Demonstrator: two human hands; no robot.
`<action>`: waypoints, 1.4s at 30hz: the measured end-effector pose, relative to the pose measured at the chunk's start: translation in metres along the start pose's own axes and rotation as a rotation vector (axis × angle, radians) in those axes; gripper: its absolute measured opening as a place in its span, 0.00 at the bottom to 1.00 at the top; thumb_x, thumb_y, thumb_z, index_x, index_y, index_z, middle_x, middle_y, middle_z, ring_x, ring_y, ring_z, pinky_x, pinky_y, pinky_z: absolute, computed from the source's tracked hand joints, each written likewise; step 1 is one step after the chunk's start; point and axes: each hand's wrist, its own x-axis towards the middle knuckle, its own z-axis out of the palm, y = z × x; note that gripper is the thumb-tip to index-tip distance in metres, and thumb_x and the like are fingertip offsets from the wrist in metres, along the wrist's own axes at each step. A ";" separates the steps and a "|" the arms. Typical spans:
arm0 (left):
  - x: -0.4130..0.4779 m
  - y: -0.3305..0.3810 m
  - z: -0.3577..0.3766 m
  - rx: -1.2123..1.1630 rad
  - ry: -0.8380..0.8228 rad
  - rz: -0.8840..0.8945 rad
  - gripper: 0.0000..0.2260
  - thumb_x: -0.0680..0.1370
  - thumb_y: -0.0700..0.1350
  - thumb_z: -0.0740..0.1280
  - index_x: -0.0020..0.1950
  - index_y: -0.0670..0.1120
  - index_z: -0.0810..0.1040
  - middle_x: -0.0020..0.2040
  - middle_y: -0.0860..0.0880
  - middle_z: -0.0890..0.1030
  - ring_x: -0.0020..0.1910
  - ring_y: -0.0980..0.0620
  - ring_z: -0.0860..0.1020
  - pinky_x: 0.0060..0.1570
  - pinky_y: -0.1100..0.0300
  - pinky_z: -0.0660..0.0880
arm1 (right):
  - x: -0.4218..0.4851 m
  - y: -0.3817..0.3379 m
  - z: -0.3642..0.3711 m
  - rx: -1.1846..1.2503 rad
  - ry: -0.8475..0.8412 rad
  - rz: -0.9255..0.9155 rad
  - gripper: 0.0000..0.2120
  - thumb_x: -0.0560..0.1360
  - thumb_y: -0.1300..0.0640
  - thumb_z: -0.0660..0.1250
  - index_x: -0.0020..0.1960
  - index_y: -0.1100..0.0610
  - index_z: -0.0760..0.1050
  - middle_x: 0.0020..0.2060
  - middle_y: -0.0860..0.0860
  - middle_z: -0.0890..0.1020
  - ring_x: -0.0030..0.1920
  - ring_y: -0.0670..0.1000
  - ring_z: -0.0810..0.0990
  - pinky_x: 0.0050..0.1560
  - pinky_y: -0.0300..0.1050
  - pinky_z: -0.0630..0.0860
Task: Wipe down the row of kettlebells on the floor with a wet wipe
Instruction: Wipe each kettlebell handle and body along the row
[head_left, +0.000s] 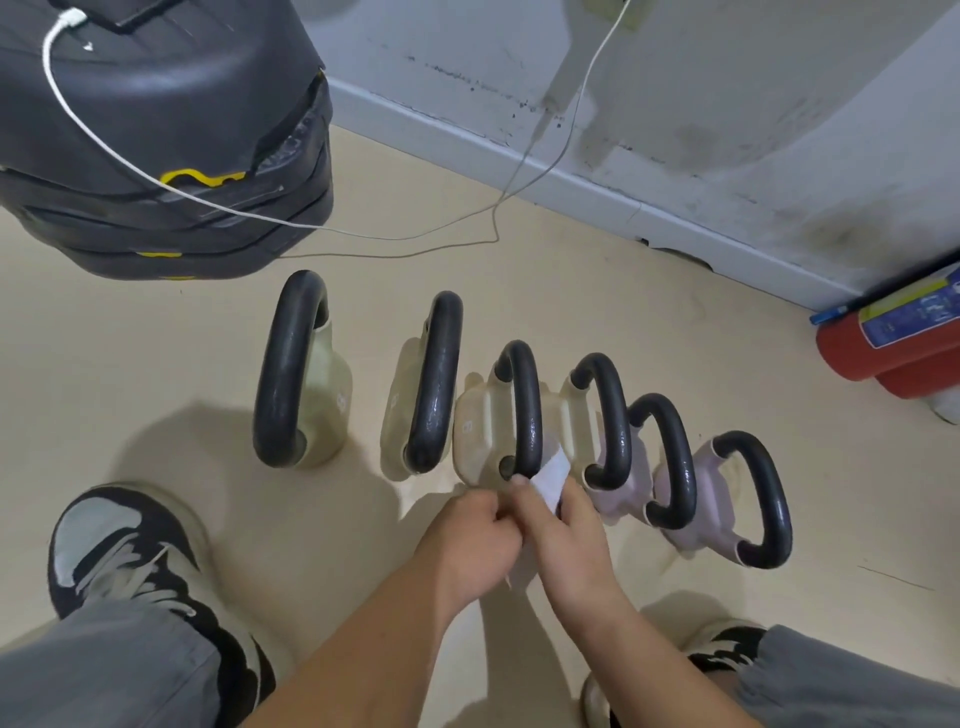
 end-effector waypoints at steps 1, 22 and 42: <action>-0.002 0.007 -0.001 -0.072 -0.029 -0.026 0.11 0.75 0.49 0.61 0.40 0.51 0.82 0.38 0.52 0.84 0.42 0.48 0.84 0.47 0.52 0.82 | -0.005 -0.007 -0.002 0.037 0.005 -0.024 0.23 0.76 0.40 0.69 0.49 0.63 0.76 0.42 0.60 0.81 0.43 0.57 0.82 0.50 0.52 0.80; -0.009 0.068 -0.023 -0.053 0.514 0.321 0.19 0.80 0.52 0.68 0.36 0.49 0.63 0.28 0.55 0.66 0.30 0.50 0.69 0.33 0.58 0.69 | 0.010 -0.085 -0.044 0.143 0.251 -0.169 0.11 0.72 0.55 0.67 0.33 0.51 0.70 0.36 0.47 0.73 0.35 0.50 0.71 0.37 0.45 0.67; 0.021 0.056 -0.004 -0.311 0.128 -0.449 0.14 0.79 0.38 0.59 0.65 0.42 0.73 0.60 0.37 0.78 0.44 0.40 0.78 0.21 0.61 0.75 | 0.080 -0.112 -0.007 -0.534 -0.110 -0.211 0.21 0.84 0.50 0.60 0.74 0.56 0.66 0.64 0.55 0.78 0.58 0.56 0.78 0.55 0.49 0.76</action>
